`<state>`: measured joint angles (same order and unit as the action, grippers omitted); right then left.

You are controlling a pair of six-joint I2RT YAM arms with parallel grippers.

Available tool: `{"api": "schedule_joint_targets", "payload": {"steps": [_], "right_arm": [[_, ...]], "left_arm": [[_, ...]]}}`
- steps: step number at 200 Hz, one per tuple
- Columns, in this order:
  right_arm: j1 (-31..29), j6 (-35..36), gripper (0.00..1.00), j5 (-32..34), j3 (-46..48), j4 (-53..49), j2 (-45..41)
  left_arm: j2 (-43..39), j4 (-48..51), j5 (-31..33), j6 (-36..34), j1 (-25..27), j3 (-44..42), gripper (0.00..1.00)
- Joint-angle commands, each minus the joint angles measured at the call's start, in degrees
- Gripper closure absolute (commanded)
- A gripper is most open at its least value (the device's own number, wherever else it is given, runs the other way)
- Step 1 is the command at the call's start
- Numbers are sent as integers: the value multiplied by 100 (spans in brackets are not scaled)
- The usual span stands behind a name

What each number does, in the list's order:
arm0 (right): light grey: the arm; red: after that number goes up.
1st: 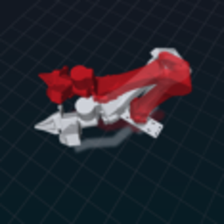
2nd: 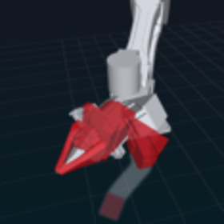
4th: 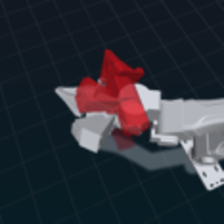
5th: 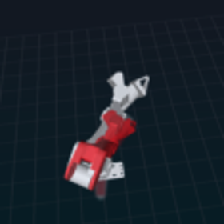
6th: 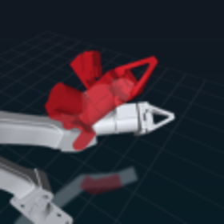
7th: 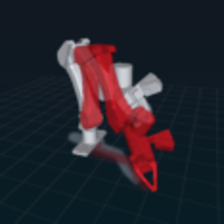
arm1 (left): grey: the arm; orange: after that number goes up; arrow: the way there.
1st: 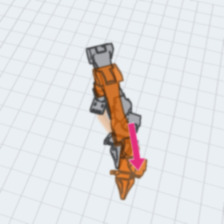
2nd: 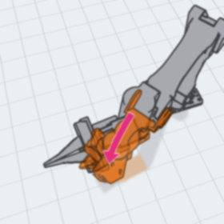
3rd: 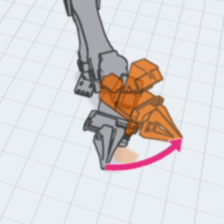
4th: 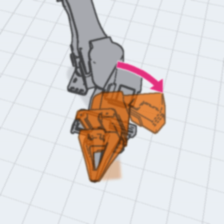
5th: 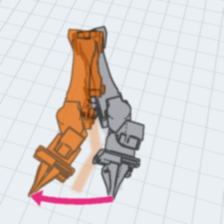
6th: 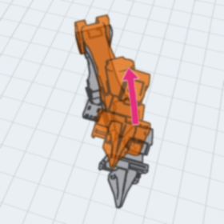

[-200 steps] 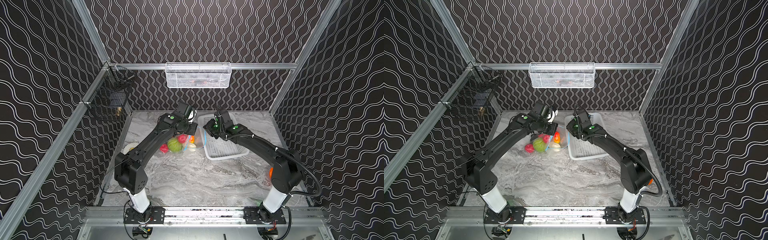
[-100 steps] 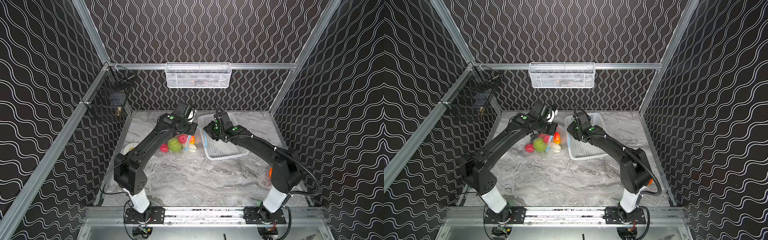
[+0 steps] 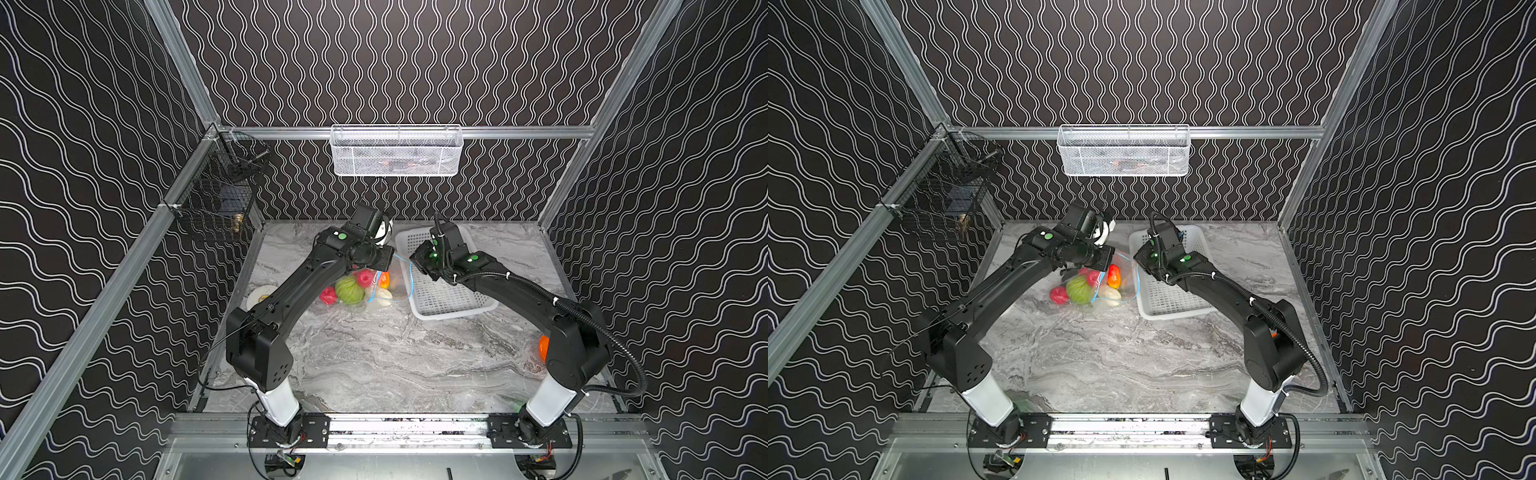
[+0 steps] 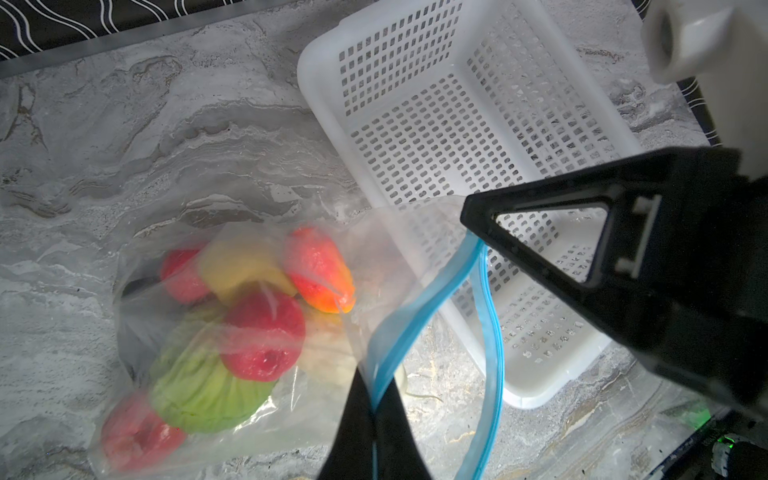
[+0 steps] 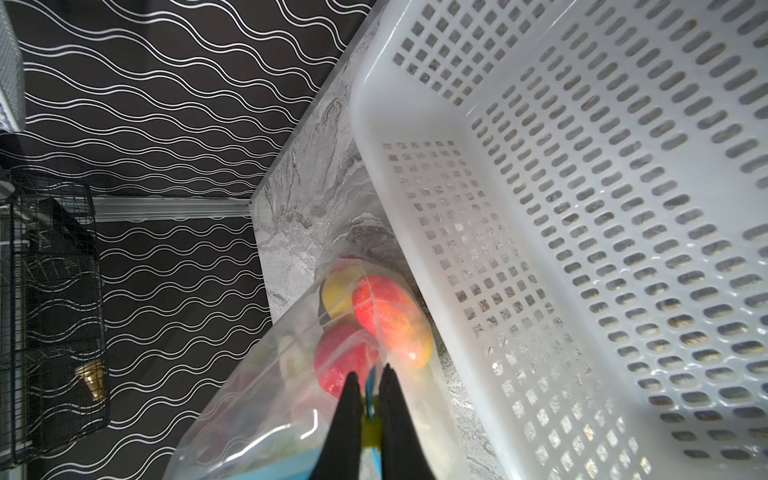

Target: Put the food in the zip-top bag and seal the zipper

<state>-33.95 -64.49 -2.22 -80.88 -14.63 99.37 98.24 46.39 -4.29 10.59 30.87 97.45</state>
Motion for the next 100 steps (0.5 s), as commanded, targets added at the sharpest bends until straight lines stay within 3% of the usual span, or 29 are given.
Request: {"api": "schedule_joint_targets", "payload": {"steps": [1,19,47,67,100], "right_arm": [[-10,-48,98,22,-124,171,19],[-1,77,100,-9,-337,113,144],[-5,486,100,-147,-1038,-137,548],[-6,771,100,-213,-1603,-380,848],[-71,1435,100,-116,-2734,-1048,1437]], "left_arm": [[-76,-69,-248,-117,11,1,100],[-118,-51,-299,-121,8,15,80],[-59,327,-708,-522,6,389,30],[-39,618,-397,-723,-42,748,4],[-82,755,-491,-699,-624,1159,1]]}}
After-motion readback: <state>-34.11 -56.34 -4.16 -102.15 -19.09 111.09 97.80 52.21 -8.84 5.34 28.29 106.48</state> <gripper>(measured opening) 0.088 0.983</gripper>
